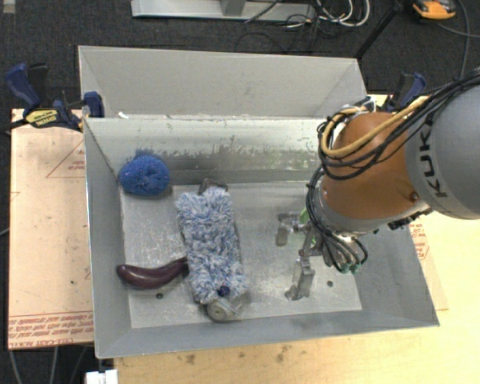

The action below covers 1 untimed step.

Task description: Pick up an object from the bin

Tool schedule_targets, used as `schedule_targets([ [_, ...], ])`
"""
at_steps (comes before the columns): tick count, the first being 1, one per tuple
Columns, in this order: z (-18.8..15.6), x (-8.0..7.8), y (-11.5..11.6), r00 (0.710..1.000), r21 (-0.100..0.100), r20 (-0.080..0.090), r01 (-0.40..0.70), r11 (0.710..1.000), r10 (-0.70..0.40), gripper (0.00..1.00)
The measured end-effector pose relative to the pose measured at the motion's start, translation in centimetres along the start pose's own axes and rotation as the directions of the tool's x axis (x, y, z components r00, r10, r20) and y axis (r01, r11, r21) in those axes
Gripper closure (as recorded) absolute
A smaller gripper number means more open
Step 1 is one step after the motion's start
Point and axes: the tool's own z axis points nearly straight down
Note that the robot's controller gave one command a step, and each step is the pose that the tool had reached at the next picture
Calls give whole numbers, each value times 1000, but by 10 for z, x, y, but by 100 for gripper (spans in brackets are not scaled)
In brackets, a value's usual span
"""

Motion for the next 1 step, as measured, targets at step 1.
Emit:
schedule_targets([
  [1,-4,-2,0,1000,0,8,0,1000,0,0],
])
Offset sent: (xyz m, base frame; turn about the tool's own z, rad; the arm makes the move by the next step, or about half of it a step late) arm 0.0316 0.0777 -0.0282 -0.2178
